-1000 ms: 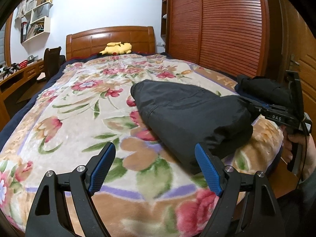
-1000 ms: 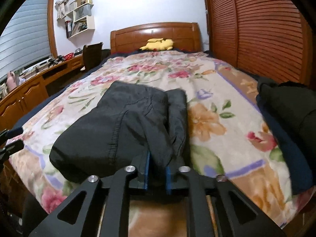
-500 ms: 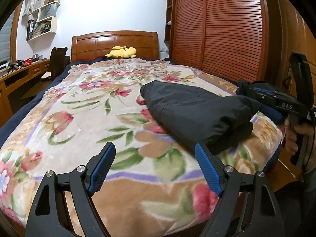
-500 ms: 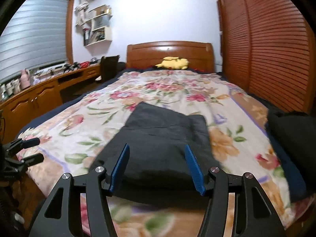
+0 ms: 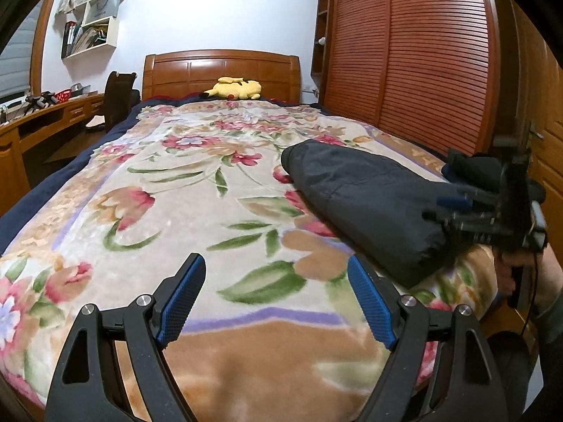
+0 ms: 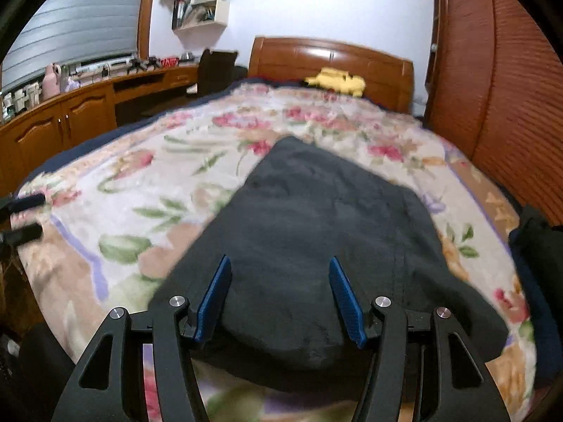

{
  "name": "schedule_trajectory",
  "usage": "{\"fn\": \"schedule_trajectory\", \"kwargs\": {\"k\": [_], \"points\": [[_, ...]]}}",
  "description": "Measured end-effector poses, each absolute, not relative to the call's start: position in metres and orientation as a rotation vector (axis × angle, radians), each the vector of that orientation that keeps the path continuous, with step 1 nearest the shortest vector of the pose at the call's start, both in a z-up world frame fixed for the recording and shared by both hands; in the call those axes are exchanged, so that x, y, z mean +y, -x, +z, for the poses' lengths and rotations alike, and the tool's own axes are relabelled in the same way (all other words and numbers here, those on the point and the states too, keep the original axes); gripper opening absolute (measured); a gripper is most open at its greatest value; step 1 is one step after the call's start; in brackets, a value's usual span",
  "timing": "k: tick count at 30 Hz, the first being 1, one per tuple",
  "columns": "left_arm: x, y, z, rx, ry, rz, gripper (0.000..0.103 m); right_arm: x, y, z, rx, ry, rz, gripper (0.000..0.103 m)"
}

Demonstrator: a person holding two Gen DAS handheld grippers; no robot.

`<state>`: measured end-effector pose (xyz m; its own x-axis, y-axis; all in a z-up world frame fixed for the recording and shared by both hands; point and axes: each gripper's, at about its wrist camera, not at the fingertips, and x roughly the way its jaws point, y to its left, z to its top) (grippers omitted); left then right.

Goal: Fold large clothes
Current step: 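Move both open grippers over the folded black jacket bundle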

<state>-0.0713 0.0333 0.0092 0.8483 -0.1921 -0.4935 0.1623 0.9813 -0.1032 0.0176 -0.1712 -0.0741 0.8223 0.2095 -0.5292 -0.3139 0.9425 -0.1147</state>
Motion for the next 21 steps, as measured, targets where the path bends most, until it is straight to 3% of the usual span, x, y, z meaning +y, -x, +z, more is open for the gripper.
{"fn": "schedule_trajectory", "kwargs": {"k": [4, 21], "points": [[0.038, 0.060, 0.007, 0.535, 0.071, -0.197, 0.092, -0.178, -0.034, -0.097, 0.607, 0.163, 0.289, 0.060], [0.025, -0.004, 0.007, 0.576, 0.054, -0.232, 0.092, -0.200, -0.009, -0.089, 0.536, 0.147, 0.276, 0.060]]}}
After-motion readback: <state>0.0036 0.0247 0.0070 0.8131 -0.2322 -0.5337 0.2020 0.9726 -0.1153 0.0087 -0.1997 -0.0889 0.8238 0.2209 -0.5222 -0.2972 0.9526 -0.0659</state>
